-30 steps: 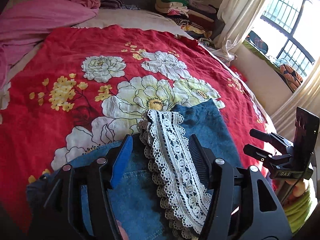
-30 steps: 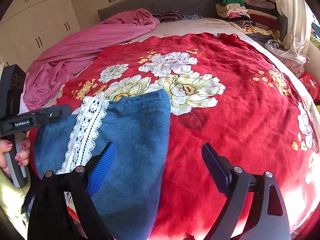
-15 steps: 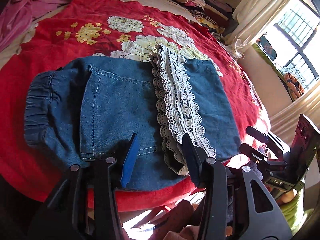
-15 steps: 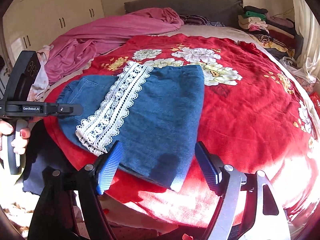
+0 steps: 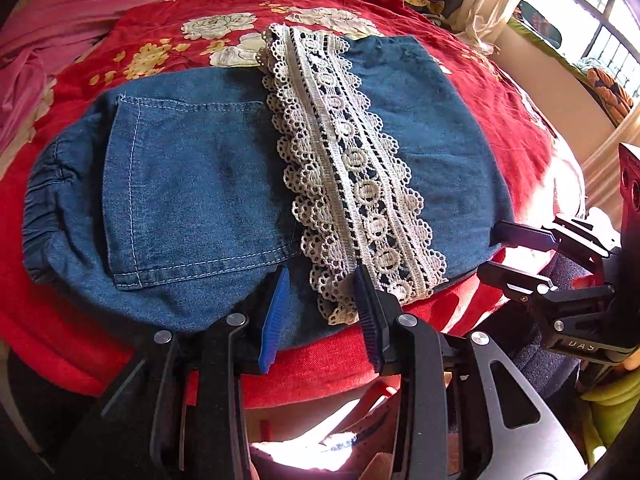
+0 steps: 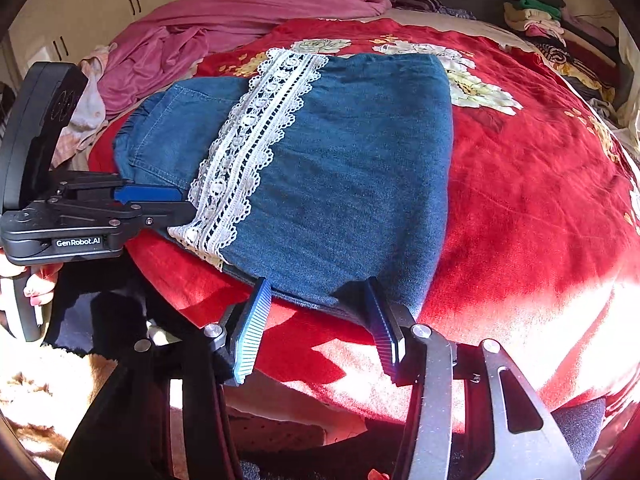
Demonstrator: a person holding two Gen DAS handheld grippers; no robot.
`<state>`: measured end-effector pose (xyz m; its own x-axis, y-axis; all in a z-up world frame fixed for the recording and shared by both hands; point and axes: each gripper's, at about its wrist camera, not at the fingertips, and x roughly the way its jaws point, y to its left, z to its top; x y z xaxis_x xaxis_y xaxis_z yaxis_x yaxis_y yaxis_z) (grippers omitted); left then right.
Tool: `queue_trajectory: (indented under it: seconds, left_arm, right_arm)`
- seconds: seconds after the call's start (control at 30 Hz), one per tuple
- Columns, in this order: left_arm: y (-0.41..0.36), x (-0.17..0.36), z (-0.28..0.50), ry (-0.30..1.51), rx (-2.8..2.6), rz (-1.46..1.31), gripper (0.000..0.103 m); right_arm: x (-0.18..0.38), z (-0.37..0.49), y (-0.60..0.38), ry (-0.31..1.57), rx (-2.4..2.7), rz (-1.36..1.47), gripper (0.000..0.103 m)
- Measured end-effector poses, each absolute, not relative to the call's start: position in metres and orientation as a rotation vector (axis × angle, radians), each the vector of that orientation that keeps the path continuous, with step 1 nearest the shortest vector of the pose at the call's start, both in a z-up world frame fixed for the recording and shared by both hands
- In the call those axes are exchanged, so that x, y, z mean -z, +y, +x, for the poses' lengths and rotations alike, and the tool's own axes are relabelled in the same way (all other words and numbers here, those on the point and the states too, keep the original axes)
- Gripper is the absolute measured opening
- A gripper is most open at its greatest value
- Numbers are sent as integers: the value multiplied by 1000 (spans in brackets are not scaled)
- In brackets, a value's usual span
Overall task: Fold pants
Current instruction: 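Open both tools and release the folded pants onto the bedspread, then grasp the elastic waistband end with the right tool and lift it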
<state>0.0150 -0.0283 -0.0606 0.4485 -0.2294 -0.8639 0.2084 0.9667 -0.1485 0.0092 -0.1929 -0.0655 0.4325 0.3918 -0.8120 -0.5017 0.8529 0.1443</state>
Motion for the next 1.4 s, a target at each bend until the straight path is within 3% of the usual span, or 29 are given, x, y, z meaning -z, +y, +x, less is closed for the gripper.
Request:
queue_trajectory:
  seconds: [0.37,0.8,1.03,1.4]
  left_arm:
    - [-24,31,4,1012,255,-27,27]
    - [-7,4,-10,943,227,-45,49]
    - [15,-3,-16,923,196,-77,66]
    - [68,3,-17,910,85,-166,83]
  right_arm:
    - [27,5,-210,890,-530,-44,53]
    - [-9,6,-207,823,-478,-19,77]
    - [-23,7,-182,789,-444,-82,89]
    - [-35,20,-130,778,-531,-155,94]
